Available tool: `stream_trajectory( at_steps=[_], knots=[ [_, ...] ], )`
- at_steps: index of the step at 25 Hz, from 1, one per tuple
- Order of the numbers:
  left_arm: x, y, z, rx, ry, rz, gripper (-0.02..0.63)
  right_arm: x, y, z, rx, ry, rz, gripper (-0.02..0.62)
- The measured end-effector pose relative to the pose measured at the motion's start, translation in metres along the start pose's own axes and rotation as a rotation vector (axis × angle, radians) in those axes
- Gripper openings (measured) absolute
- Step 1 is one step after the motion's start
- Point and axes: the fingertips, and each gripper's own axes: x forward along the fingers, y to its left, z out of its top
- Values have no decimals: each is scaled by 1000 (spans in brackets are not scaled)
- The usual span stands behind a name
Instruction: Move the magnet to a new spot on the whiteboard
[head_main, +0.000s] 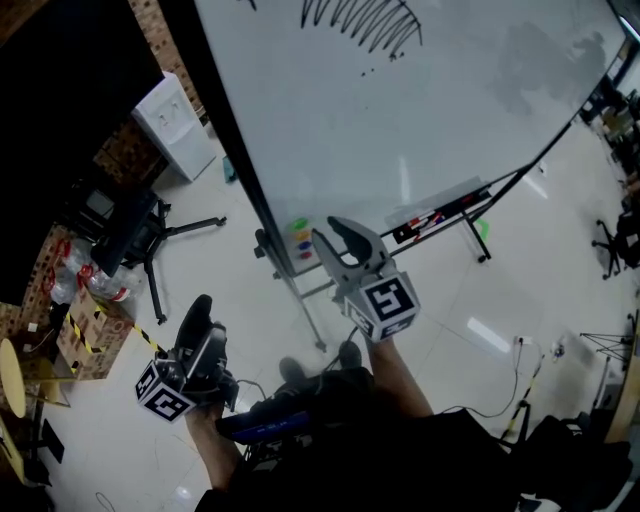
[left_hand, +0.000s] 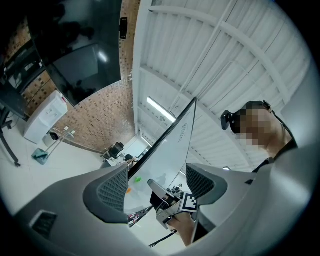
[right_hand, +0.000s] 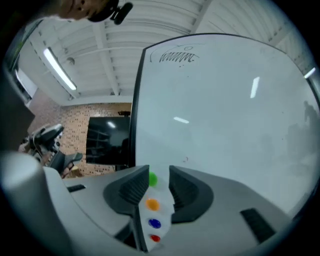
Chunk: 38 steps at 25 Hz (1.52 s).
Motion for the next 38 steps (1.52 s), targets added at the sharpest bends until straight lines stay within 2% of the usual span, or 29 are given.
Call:
stream_trajectory(
  at_steps=[9, 19, 27, 38],
  knots=[
    [14, -16, -18, 32, -61, 55, 356, -17, -5, 29, 105, -91, 220, 146],
    [8, -33, -51, 47, -156, 189, 356, -40, -16, 30, 213, -93, 411, 146],
    [-9, -52, -67, 71, -168, 225, 356, -58, -9, 28, 266, -109, 455, 144],
    [-50, -96, -79, 47, -173, 114, 356, -122, 34, 47, 232, -120, 423, 144]
  ],
)
